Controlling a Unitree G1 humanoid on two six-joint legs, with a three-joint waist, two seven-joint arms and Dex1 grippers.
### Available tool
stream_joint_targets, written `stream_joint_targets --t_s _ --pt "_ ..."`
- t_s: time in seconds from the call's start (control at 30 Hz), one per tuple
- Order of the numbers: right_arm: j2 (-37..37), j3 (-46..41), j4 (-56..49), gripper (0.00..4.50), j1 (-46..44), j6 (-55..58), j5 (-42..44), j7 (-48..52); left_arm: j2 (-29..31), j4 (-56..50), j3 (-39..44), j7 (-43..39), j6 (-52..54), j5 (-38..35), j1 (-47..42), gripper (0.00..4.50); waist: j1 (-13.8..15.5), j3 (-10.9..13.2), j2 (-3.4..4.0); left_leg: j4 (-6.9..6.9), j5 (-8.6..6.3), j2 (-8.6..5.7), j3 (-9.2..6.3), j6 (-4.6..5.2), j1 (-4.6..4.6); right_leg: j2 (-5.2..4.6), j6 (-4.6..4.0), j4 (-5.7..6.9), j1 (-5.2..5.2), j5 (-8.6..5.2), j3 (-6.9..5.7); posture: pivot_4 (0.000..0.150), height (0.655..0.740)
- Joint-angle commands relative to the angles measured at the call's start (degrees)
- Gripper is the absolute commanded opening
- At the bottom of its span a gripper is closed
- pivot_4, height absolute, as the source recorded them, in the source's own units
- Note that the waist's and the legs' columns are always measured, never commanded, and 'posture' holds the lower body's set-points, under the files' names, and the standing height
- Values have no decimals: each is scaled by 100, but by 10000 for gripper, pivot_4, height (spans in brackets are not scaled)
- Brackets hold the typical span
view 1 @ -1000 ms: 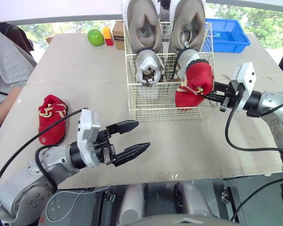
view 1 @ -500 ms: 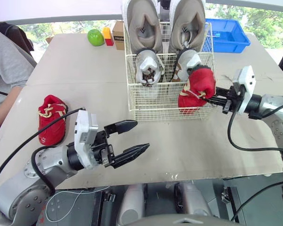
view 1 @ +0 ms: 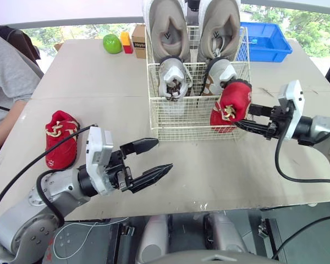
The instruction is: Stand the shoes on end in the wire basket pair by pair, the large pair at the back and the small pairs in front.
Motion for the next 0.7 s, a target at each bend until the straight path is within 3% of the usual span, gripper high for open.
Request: stream_joint_targets --t_s 0.03,0.13,0.37,0.7 --pt "-395 -696 -702 25440 351 -338 -37 55 -68 15 110 93 -118 -28 -7 45000 44 1 1 0 0 0 0 0 -1 0 0 -1 0 0 0 1500 7400" --pt "-392 -765 -759 25440 368 -377 60 -16 -86 90 90 75 -138 7 -41 45000 75 0 1 0 0 -1 3 0 0 0 2 -3 0 0 3 1500 7400" --pt "-88 127 -84 25440 -146 -802 -510 51 -128 142 -76 -9 -190 129 -123 45000 58 -3 1 5 1 0 6 0 7 6 -20 3 1 -10 6 1500 7400" --pt "-349 -176 -281 25440 67 -864 -654 77 -205 22 0 74 -254 148 153 45000 75 -3 1 5 0 1 6 0 6 5 -21 3 1 -10 8 1500 7400"
